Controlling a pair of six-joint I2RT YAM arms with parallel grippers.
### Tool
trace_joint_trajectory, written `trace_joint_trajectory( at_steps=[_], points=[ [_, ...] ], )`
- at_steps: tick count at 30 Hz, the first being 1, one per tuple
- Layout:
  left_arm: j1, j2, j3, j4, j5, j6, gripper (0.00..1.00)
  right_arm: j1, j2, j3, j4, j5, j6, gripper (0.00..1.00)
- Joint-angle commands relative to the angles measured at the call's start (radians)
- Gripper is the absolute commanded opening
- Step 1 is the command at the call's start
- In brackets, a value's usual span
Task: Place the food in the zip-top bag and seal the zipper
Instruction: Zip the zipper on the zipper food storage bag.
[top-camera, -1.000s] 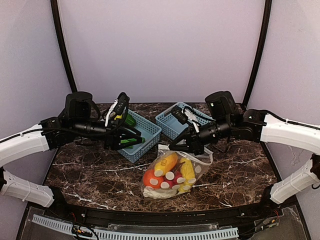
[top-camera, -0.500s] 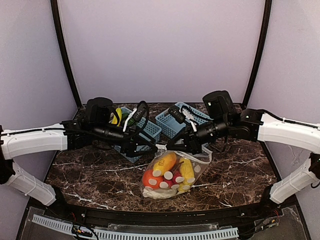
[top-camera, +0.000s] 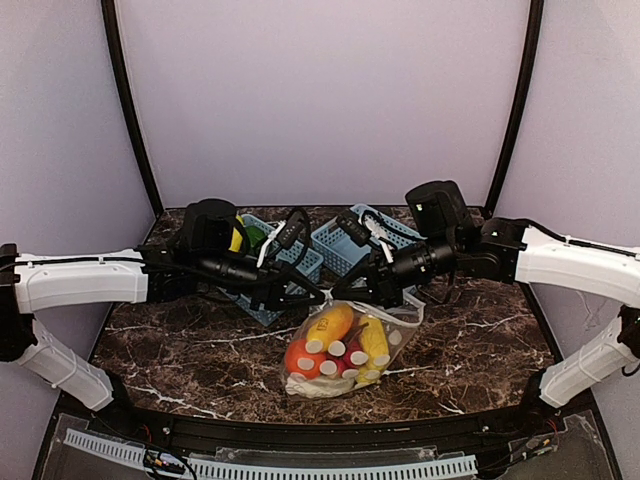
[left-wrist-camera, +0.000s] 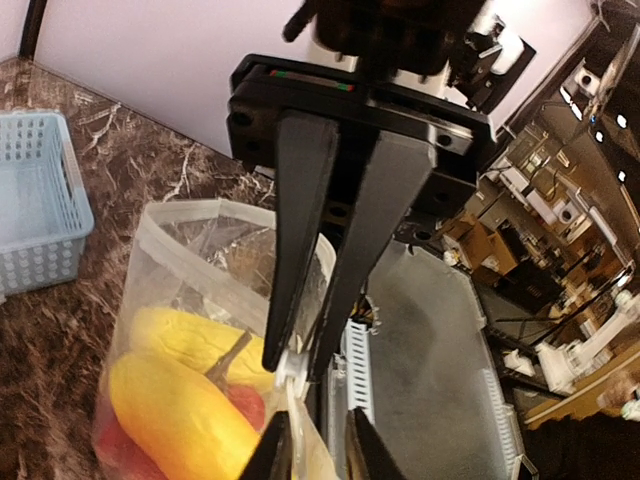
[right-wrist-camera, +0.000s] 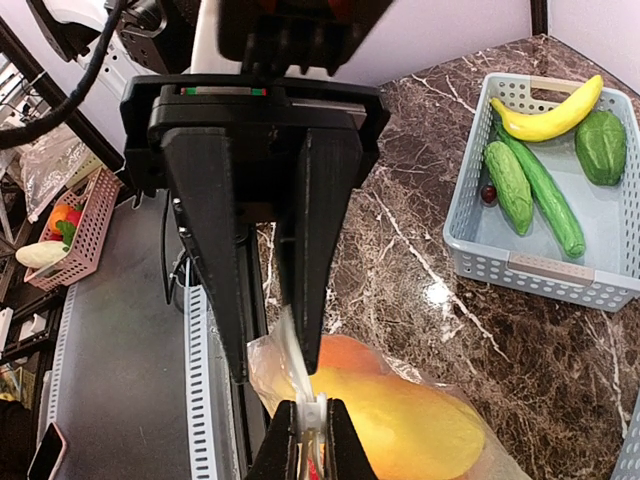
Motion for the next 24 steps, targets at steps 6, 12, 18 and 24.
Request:
trace_joint_trajectory(
  at_steps=[6,12,18,24],
  points=[
    [-0.005,-0.057,0.034,-0.050,-0.047,0.065,0.01,0.008,-0.016,0.024,0.012,0.011,0.002,0.06],
    [-0.004,-0.099,0.078,-0.225,-0.142,0.186,0.01,0.007,-0.049,0.017,-0.038,0.042,-0.009,0.06],
    [-0.005,-0.129,0.113,-0.368,-0.236,0.299,0.01,0.006,-0.080,-0.013,-0.073,0.076,-0.011,0.06],
    [0.011,-0.158,0.108,-0.407,-0.291,0.327,0.01,0.004,-0.100,-0.046,-0.096,0.107,-0.011,0.06]
  ],
)
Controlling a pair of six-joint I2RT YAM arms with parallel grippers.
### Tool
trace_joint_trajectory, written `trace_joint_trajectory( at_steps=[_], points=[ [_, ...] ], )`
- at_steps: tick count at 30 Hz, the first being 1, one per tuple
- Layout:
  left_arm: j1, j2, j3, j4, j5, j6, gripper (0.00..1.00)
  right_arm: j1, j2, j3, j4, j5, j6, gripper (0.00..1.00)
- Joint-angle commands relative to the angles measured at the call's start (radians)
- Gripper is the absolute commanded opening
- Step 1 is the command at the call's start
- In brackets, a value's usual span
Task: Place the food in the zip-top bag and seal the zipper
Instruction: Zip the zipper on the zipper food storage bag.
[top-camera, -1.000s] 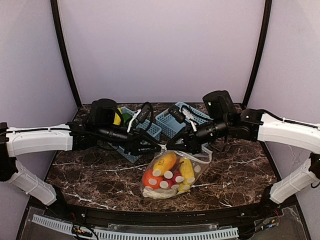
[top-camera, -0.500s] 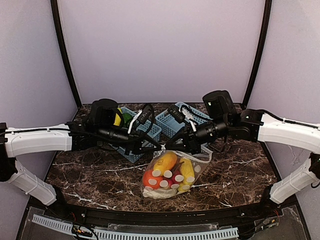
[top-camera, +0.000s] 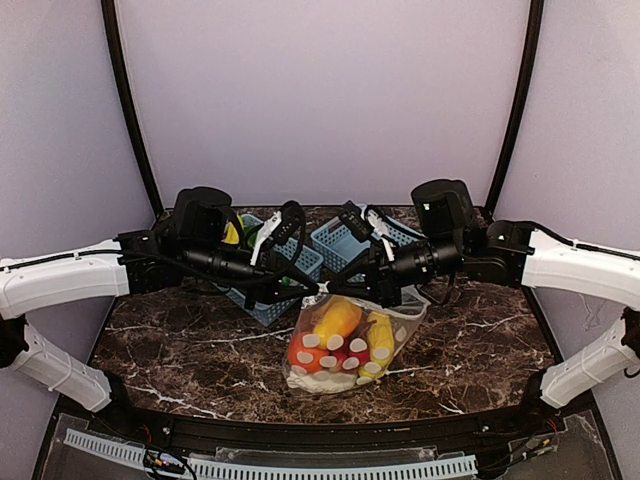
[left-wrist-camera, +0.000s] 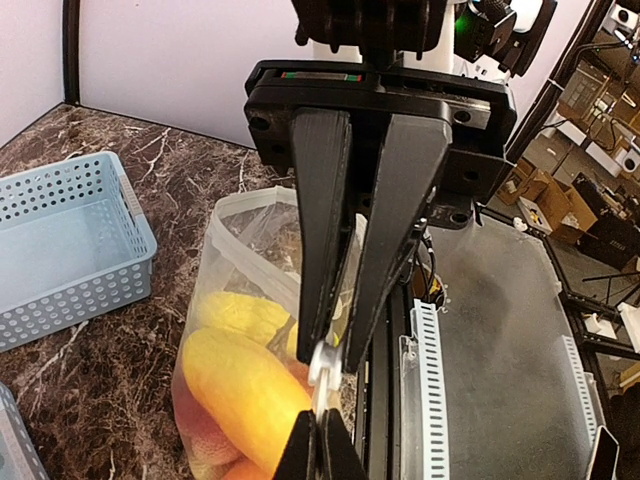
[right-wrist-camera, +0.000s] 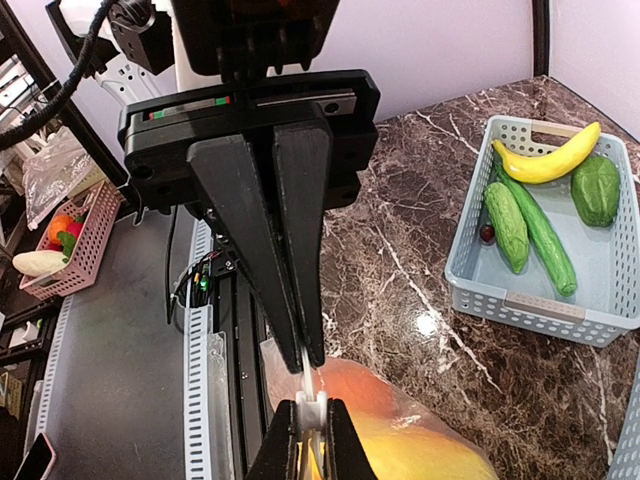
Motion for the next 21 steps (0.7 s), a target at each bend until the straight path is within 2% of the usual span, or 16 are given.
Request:
trace_joint_trajectory(
  at_steps=[1,21],
  points=[
    [0.047,-0.088,0.008,-0.151,-0.092,0.054,0.01,-0.022,-0.069,-0.041,-0.156,0.064,-0.008,0.06],
    [0.099,-0.141,-0.009,-0.197,-0.117,0.091,0.01,-0.034,-0.102,-0.072,-0.211,0.109,-0.016,0.06]
  ],
)
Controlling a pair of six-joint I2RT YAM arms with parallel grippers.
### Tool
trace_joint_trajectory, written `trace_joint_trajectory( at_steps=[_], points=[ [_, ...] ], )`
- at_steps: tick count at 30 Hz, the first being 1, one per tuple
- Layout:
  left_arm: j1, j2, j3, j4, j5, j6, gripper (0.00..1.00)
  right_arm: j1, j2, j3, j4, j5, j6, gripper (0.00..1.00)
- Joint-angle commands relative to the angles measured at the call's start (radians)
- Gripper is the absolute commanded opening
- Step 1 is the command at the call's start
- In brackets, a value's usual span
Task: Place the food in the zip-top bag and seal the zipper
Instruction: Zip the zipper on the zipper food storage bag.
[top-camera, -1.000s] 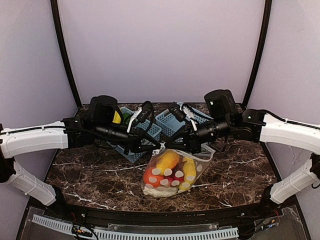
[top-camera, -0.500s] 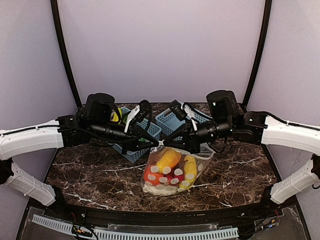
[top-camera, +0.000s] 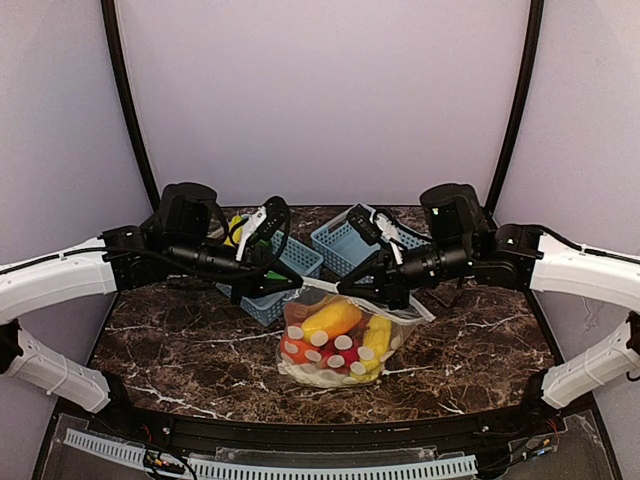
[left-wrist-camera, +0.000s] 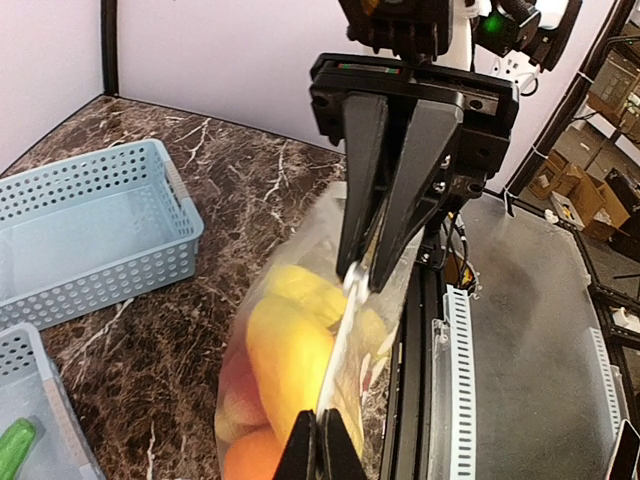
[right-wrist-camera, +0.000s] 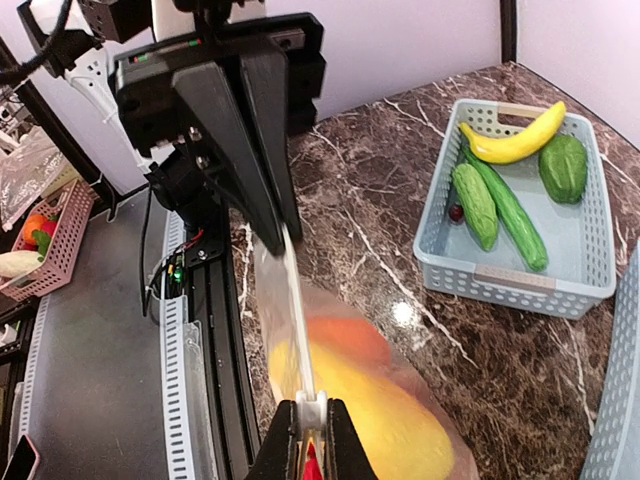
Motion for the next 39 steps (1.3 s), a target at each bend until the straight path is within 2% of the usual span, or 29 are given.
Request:
trace_joint_trajectory(
  at_steps=[1,8,16,25,33,36,39],
  points=[
    [0.066,-0.090,-0.008,-0.123,-0.075,0.029,0.01,-0.034,-0.066,-0.033,-0.209,0.054,-0.010,0.06],
    [0.075,-0.090,-0.009,-0.123,-0.078,0.031,0.01,-0.037,-0.074,-0.034,-0.217,0.061,-0.011,0.06],
    [0.110,-0.089,-0.022,-0.134,-0.154,0.015,0.01,-0.040,-0.085,-0.039,-0.226,0.070,-0.010,0.06],
    [0.166,-0.110,-0.040,-0.148,-0.161,0.000,0.01,-0.043,-0.102,-0.054,-0.235,0.083,-0.009,0.06],
    [0.172,-0.119,-0.053,-0.139,-0.134,-0.002,0.01,-0.045,-0.094,-0.055,-0.237,0.077,-0.010,0.07],
    [0.171,-0.114,-0.058,-0.112,-0.040,-0.014,0.01,-0.045,-0.081,-0.039,-0.230,0.052,-0.002,0.08],
    [0.170,-0.099,-0.066,-0.052,0.091,-0.038,0.01,-0.044,-0.060,-0.023,-0.177,-0.016,0.022,0.15]
  ],
)
